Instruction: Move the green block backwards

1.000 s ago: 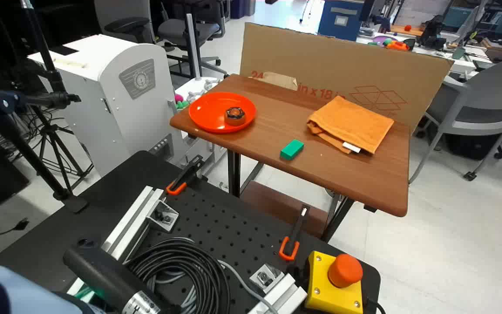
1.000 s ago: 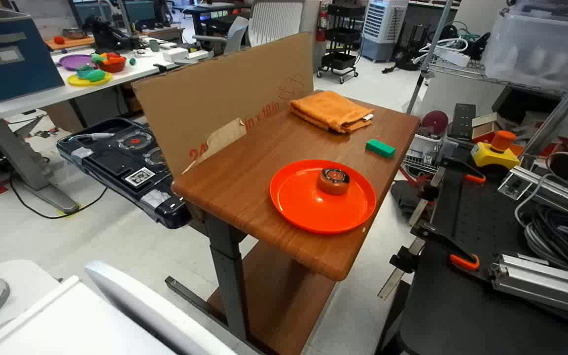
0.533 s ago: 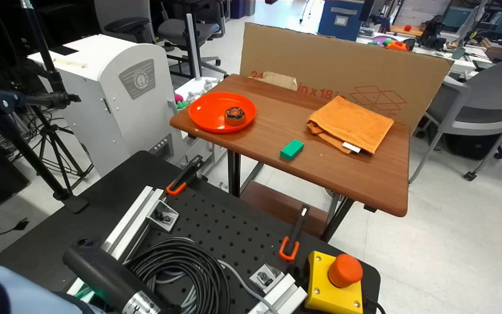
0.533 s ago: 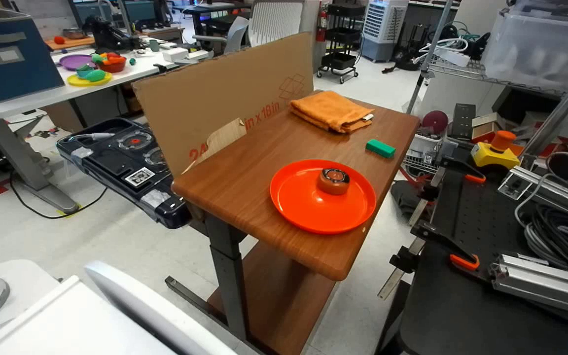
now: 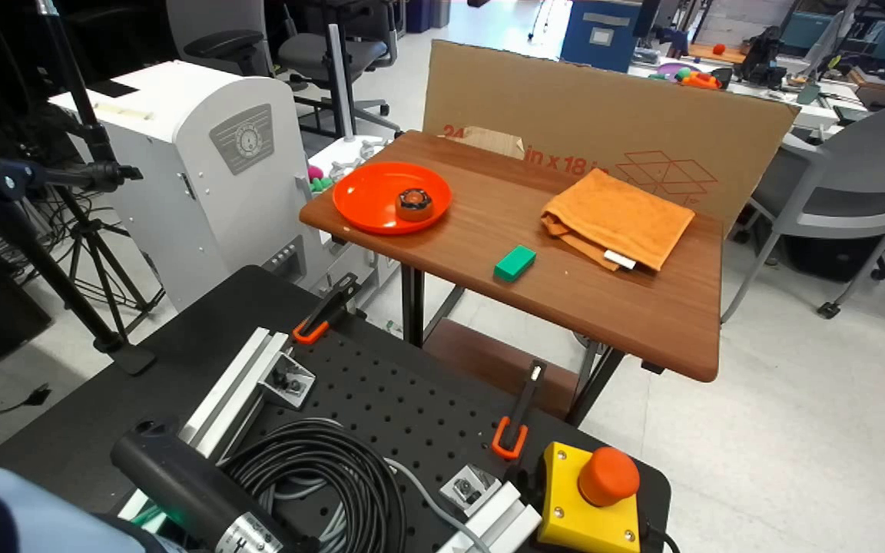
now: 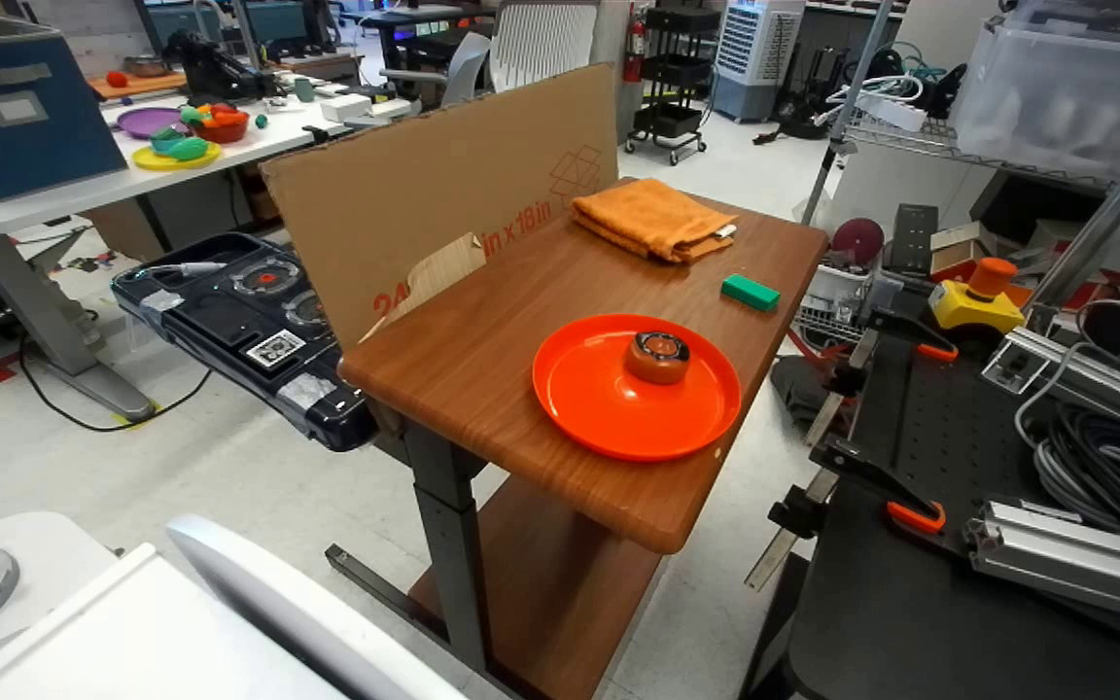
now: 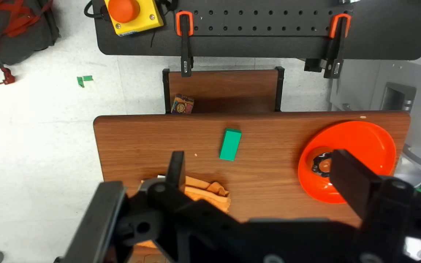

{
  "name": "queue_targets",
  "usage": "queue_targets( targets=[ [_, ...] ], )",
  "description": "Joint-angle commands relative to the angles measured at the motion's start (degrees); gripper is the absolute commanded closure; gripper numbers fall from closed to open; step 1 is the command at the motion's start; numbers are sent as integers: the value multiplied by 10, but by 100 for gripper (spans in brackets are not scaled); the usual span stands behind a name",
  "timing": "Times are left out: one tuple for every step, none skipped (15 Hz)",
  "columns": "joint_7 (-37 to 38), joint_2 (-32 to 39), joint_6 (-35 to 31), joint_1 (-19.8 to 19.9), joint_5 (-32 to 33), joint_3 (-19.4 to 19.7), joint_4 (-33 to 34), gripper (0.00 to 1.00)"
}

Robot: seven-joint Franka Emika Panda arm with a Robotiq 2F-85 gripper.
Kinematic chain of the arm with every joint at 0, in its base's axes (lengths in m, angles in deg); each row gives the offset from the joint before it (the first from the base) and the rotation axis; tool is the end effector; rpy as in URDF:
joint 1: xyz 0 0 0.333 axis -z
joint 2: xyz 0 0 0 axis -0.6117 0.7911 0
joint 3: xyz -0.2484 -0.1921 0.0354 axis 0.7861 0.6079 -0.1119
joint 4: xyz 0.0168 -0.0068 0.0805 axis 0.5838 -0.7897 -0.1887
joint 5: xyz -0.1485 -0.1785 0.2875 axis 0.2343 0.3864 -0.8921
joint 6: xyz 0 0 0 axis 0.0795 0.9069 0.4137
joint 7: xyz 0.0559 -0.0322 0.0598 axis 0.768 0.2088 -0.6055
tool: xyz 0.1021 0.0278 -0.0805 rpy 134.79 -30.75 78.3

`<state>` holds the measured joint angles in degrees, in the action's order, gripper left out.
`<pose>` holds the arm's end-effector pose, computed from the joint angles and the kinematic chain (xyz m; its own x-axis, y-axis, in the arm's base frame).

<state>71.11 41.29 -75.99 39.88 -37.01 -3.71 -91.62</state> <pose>0.3107 -0.0593 0.4616 0.9942 0.0718 0.0796 0.0716 -0.9974 0.0055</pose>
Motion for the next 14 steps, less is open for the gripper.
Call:
queue_targets(
  targets=[
    [-1, 0, 1, 2, -2, -2, 1, 0],
    [-1, 0, 1, 2, -2, -2, 1, 0],
    [2, 16, 4, 1, -1, -5, 12, 0],
    [3, 30, -1, -1, -2, -6, 19, 0],
    [7, 49, -9, -2, -4, -8, 26, 0],
    [10, 65, -13, -2, -3, -10, 32, 0],
    [13, 89, -23, -4, -5, -12, 40, 0],
    [18, 114, -33, -5, -6, -14, 48, 0],
    [29, 148, -50, -6, -8, -19, 57, 0],
    [39, 181, -65, -6, -8, -24, 66, 0],
    [52, 216, -81, -5, -7, -32, 75, 0],
    [70, 251, -94, -3, -3, -41, 85, 0],
    [84, 288, -105, -4, 1, -48, 95, 0],
    [98, 324, -114, -4, 1, -54, 108, 0]
  ],
)
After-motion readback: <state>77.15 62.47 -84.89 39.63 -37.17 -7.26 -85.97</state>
